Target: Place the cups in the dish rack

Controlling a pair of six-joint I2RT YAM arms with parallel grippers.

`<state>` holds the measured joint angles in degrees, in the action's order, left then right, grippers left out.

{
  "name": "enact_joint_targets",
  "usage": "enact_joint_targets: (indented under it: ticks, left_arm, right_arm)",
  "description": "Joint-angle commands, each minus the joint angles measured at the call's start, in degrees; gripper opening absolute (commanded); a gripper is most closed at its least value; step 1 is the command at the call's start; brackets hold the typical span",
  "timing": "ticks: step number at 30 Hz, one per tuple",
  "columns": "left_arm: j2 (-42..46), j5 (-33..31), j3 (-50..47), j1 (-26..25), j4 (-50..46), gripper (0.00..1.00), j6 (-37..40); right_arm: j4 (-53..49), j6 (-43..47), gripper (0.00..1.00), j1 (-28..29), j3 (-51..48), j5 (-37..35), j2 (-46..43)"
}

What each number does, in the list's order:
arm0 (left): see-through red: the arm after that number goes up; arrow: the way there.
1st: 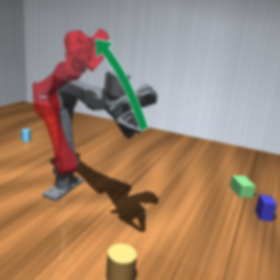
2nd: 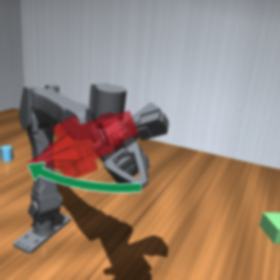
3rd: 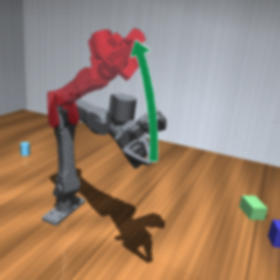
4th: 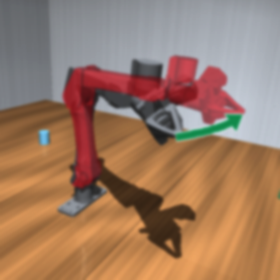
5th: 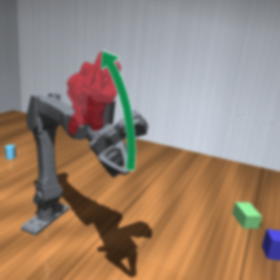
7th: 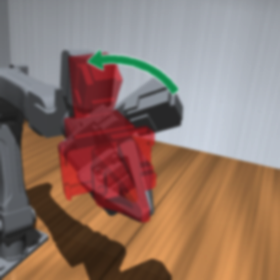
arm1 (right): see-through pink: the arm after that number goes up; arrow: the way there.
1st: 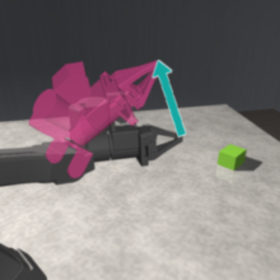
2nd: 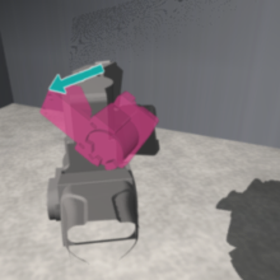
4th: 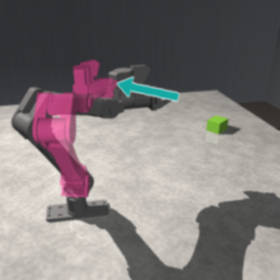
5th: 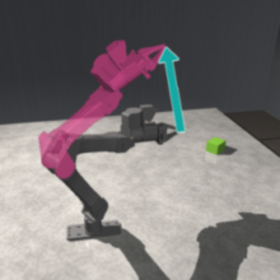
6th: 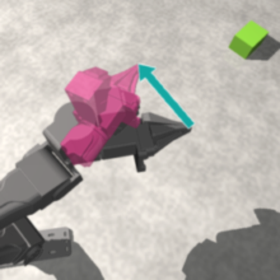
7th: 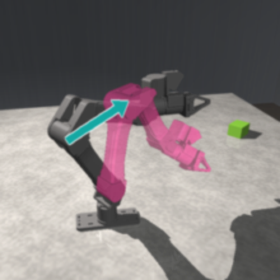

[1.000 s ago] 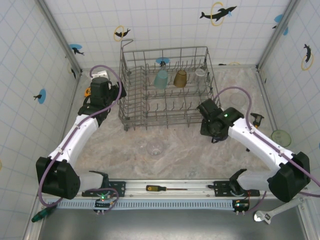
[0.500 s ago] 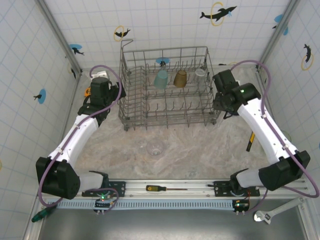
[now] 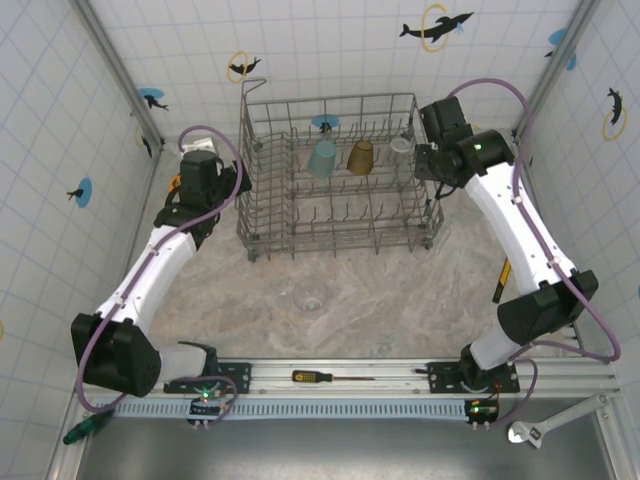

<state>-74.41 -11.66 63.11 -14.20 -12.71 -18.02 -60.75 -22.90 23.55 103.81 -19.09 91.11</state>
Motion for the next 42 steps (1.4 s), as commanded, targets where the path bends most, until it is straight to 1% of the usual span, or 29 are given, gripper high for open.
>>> enact_joint_targets:
  ticks: [1,4,7,9,12,16,17,18,21,25,31,34,38,42]
  left_arm:
    - [-3.6,-2.7,5.9,0.0,-4.7,0.98,-0.2]
    - [-6.5,-1.5,12.0,0.1,-8.6,0.98,-1.1]
    - [-8.2,3.0,16.5,0.0,-10.1,0.98,-2.9]
    - [-9.6,6.1,19.2,0.1,-10.7,0.98,-4.7]
    - [-11.6,10.4,22.4,0.1,-11.0,0.98,-8.1]
    - [-13.6,16.1,25.2,0.1,-11.0,0.97,-12.1]
    - [-14.0,17.3,25.8,0.0,-10.9,0.98,-13.3]
    - [-14.5,18.6,26.2,0.1,-10.8,0.98,-14.3]
    - [-15.6,21.7,27.2,0.0,-10.6,0.98,-17.4]
    - [-17.0,25.9,27.7,0.0,-9.5,0.98,-21.1]
    - [-19.9,35.3,26.9,0.1,-4.1,0.97,-26.8]
    - [-21.3,38.0,26.9,-0.1,-2.0,0.98,-29.2]
    - [-21.6,39.6,26.0,-0.1,1.7,0.97,-32.9]
    - [-21.6,43.0,24.6,-0.1,6.2,0.98,-36.9]
  right_arm:
    - [7.5,1.8,0.00,-0.2,1.5,6.8,0.9]
    - [13.2,1.1,0.00,-0.1,-0.9,12.5,1.0]
    - [20.5,-0.2,0.00,-0.1,-5.4,18.3,0.3]
    - [27.2,-1.7,0.00,-0.2,-9.4,23.7,-0.8]
    - [37.2,-4.2,0.00,-0.2,-16.0,31.8,-2.1]
    - [49.1,-8.4,0.00,-0.3,-22.4,40.5,-2.5]
    - [53.3,-10.1,0.00,-0.4,-24.3,44.2,-2.6]
    - [58.0,-12.2,0.00,-0.4,-26.6,46.5,-2.8]
    - [72.1,-19.0,0.00,-0.8,-32.3,51.6,-2.8]
    - [87.2,-27.1,0.00,-0.9,-36.6,55.8,-1.3]
    - [102.0,-36.1,0.00,-0.9,-37.4,58.5,2.9]
    - [107.2,-40.4,0.00,-0.8,-36.2,59.7,5.6]
    - [113.7,-45.5,0.00,-0.7,-35.2,60.3,8.6]
    - [117.9,-49.5,0.00,-0.5,-34.4,60.7,10.6]
